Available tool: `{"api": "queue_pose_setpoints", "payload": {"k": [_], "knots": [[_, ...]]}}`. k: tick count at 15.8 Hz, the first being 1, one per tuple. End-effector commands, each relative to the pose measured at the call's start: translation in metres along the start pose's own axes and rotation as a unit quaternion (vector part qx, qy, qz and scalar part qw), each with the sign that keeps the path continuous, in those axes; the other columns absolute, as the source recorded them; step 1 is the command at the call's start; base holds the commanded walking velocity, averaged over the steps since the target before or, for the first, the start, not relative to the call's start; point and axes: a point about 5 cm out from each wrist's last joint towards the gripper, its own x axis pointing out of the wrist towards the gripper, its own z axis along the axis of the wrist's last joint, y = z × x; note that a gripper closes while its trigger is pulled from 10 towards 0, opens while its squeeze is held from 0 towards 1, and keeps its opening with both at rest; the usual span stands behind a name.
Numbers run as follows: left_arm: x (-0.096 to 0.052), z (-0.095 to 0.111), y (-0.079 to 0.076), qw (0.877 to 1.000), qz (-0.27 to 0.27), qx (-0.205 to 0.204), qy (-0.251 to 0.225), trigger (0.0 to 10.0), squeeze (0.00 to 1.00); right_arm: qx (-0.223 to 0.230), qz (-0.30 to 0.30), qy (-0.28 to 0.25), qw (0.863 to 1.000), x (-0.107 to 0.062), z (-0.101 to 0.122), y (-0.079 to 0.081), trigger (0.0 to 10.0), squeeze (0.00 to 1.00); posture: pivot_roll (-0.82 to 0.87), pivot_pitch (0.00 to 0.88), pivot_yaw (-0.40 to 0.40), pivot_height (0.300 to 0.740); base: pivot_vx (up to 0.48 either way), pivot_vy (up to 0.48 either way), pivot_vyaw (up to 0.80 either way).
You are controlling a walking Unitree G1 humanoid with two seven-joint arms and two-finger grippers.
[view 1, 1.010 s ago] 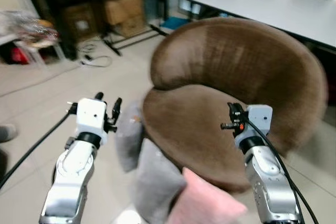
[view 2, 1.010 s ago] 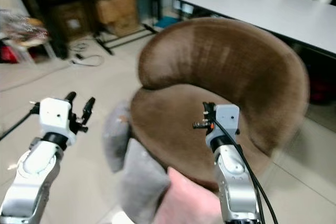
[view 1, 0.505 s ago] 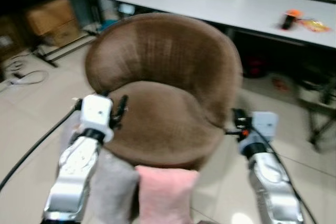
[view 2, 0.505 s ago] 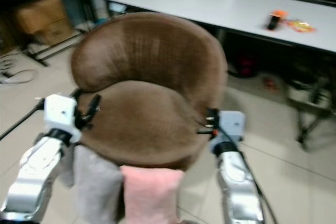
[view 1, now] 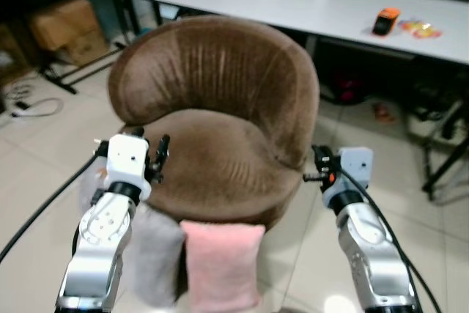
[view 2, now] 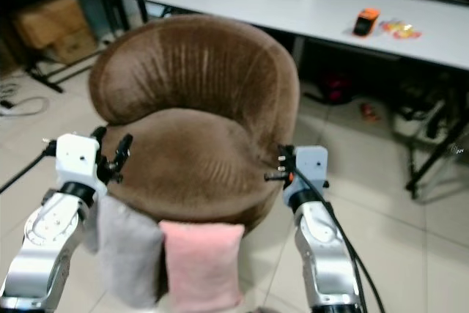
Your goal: Move the pillow to the sofa from floor
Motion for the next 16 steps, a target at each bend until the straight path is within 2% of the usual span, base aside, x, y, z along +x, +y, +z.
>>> {"api": "queue_pose_setpoints", "payload": {"k": [1,3,8,16], "knots": [[0.0014,0.0013,0.0006,1.000,0.002,0.007,-0.002,10.0,0.00,-0.002,0.001,0.006,1.000,0.0030,0.0002,0.0003,10.0,0.00,-0.09,0.000,0.006,0.740,0.000,0.000,0.00],[0.0013,0.0014,0.0004,1.000,0.004,0.013,-0.005,10.0,0.00,-0.005,0.025,0.005,1.000,0.0045,0.0036,0.0045,10.0,0.00,-0.09,0.000,0.003,0.740,0.000,0.000,0.00],[0.0002,0.0012,-0.0012,1.000,0.008,0.014,-0.006,10.0,0.00,-0.015,0.030,0.006,0.999,0.0064,0.0042,0.0060,10.0,0.00,-0.08,0.000,-0.016,0.740,0.000,-0.469,0.00],[-0.0018,0.0011,-0.0017,1.000,0.015,0.007,-0.011,10.0,0.00,-0.015,0.038,0.019,0.999,0.0058,0.0025,0.0045,10.0,0.00,-0.09,0.000,-0.025,0.740,0.000,0.000,0.06]]}}
